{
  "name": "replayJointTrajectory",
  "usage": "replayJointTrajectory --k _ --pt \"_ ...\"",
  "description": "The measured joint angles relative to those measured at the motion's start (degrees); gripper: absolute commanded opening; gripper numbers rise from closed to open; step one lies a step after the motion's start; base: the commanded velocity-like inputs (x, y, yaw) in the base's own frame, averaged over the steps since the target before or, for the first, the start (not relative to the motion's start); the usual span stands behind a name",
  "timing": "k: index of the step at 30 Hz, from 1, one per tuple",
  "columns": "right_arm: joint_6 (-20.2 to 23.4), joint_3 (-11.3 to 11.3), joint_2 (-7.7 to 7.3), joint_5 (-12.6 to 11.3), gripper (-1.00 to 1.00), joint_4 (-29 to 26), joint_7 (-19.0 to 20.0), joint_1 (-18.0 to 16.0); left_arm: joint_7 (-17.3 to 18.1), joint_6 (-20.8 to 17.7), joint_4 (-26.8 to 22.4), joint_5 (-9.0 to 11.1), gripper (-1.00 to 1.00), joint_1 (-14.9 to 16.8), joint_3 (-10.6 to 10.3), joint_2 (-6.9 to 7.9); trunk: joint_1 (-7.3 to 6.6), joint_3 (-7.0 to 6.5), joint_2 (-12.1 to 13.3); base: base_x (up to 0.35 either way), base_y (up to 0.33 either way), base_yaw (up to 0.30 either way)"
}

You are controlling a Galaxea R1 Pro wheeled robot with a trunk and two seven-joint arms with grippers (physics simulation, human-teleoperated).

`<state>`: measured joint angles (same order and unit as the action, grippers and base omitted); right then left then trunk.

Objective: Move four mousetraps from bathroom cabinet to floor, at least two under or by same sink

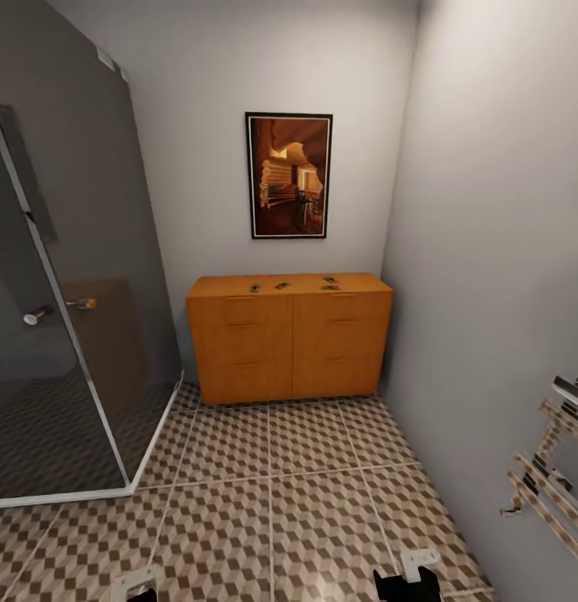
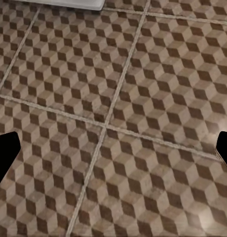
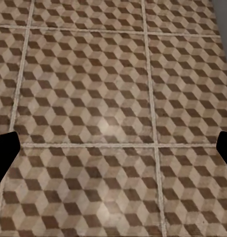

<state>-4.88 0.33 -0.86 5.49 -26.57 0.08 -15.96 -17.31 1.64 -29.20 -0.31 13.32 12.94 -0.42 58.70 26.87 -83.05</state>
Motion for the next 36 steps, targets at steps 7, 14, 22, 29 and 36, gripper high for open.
replayJointTrajectory --k 7,14,22,29,36 --pt "0.0 0.0 0.0 0.0 1.0 0.0 0.0 0.0 -0.1 -0.1 0.1 -0.1 1.0 0.0 -0.1 -0.05 0.0 0.0 0.0 0.322 -0.017 0.0" --pt "0.0 0.1 0.0 0.0 1.0 0.0 0.0 0.0 -0.2 -0.1 0.1 -0.2 1.0 0.0 -0.1 -0.1 0.0 0.0 0.0 0.329 -0.087 0.0" --pt "0.1 0.1 0.0 0.0 1.0 0.0 0.1 0.0 -0.2 -0.1 0.1 -0.2 1.0 0.0 -0.1 -0.06 0.0 0.0 0.0 0.329 -0.107 0.0" --pt "0.1 0.1 0.0 -0.1 1.0 0.0 0.1 0.0 -0.2 -0.1 0.1 -0.2 1.0 0.0 -0.2 -0.09 0.0 0.0 0.0 0.329 -0.137 0.0" --pt "0.1 0.1 0.0 -0.1 1.0 0.0 0.1 0.0 -0.2 -0.1 0.1 -0.2 1.0 0.0 -0.2 -0.06 0.0 0.0 0.0 0.329 -0.144 0.0"
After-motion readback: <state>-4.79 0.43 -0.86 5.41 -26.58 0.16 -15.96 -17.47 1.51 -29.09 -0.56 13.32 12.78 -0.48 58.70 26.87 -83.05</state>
